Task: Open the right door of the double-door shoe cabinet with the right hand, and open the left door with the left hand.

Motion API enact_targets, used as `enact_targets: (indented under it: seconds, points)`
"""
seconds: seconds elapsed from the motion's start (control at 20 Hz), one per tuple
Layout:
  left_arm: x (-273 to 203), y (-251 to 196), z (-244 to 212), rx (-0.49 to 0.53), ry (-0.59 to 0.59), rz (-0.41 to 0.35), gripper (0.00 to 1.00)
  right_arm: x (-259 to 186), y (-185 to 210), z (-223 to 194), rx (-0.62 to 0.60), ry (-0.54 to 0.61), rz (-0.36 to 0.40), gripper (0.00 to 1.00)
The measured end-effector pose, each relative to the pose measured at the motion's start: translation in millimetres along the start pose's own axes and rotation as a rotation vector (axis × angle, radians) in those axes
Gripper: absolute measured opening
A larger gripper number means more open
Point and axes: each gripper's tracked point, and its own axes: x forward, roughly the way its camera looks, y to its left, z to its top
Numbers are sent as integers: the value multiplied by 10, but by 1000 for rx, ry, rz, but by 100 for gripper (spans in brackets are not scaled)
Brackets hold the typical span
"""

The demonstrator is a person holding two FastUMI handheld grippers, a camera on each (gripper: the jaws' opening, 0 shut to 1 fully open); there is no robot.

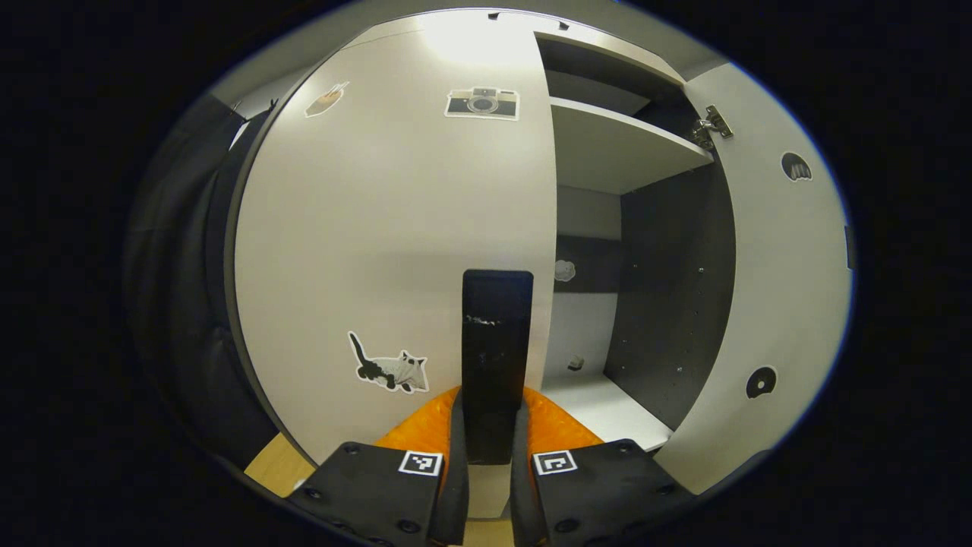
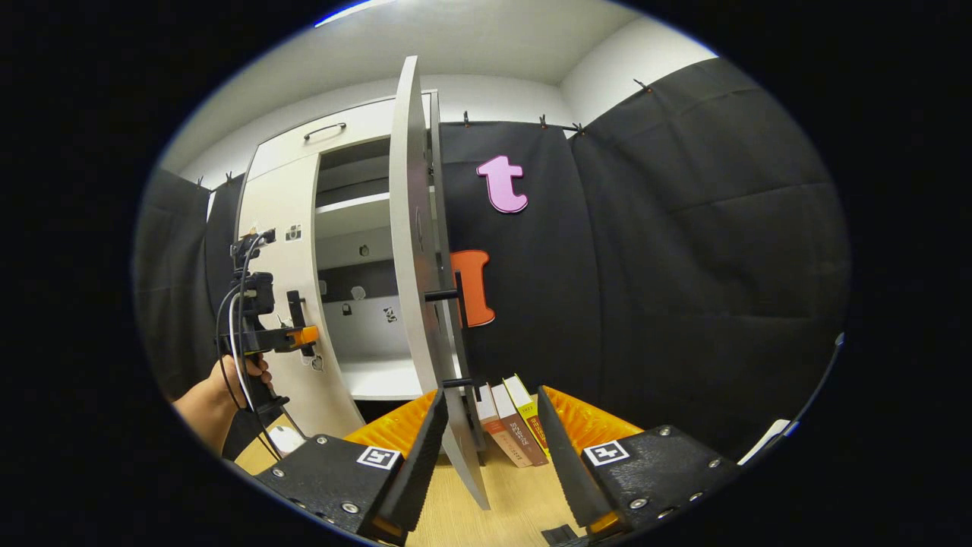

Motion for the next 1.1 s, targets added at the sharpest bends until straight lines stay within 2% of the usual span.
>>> enact_targets:
  seconds: [0.3,0.35,0.5,1.1]
  points:
    - [-255,51,-12,-21,12,-4,29,-11,199,-53,-32,9,71,75]
    - [-287,57,-15,-26,9,-13,24,-26,222,-46,-36,8,81,75]
    - [-426,96,-10,-25,10,-10,22,-32,299,-62,-41,13,112,75]
    - [-1057,365,-56,-8,13,27,24,191,738,-104,-68,23,266,75]
